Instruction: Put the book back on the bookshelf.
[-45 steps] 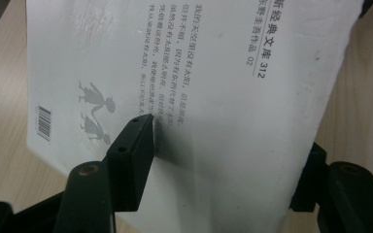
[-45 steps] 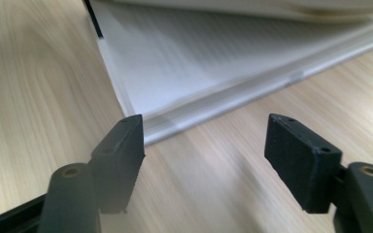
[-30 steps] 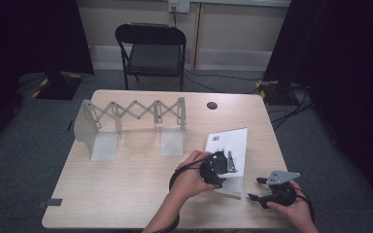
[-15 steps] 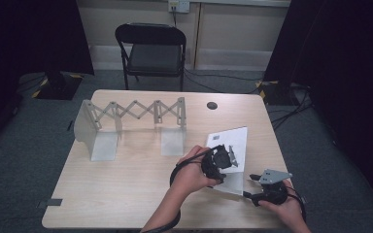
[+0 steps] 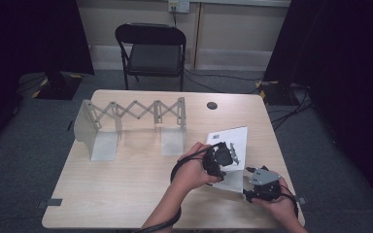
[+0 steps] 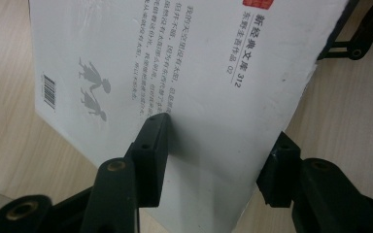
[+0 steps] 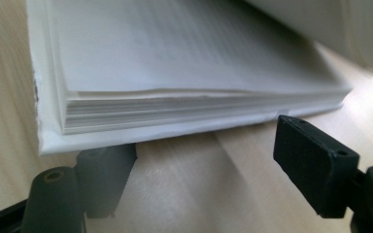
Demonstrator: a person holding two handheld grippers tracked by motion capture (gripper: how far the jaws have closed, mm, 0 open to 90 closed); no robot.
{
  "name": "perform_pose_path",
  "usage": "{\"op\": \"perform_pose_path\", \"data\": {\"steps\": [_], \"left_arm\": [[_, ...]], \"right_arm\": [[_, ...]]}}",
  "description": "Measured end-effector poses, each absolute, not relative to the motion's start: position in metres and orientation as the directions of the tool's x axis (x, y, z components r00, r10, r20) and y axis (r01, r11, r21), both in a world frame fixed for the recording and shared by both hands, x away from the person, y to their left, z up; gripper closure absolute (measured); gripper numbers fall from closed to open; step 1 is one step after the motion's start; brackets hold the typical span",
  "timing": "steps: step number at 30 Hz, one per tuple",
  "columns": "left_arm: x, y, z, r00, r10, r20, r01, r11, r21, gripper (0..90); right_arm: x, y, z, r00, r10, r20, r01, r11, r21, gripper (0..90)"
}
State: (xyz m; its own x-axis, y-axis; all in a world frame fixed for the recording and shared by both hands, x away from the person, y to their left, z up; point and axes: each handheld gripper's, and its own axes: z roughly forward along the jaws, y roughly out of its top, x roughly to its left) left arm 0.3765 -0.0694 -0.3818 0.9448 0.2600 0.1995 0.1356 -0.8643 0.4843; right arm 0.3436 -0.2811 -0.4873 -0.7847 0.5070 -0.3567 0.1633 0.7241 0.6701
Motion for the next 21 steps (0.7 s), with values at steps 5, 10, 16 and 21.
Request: {"op": "perform_pose_path", "data": {"steps": [5,10,16,21], "left_arm": [[0.376,-0.069,-0.382,0.943,0.263,0.204,0.137,-0.866,0.482,52.0],[0.377,-0.069,-0.378,0.943,0.261,0.209,0.136,-0.871,0.473,52.7],[0.376,-0.066,-0.378,0.943,0.259,0.208,0.139,-0.877,0.460,51.2],[0.372,-0.056,-0.371,0.933,0.247,0.263,0.072,-0.842,0.534,46.5]], "right_arm": [[0.340,-0.278,-0.478,-0.767,0.429,-0.477,0.019,0.759,0.651,27.4],[0.339,-0.278,-0.474,-0.777,0.374,-0.507,-0.052,0.764,0.644,37.2],[0.335,-0.264,-0.460,-0.768,0.185,-0.613,-0.221,0.822,0.525,51.6],[0.339,-0.260,-0.445,-0.807,0.178,-0.563,-0.209,0.805,0.555,57.6]]}}
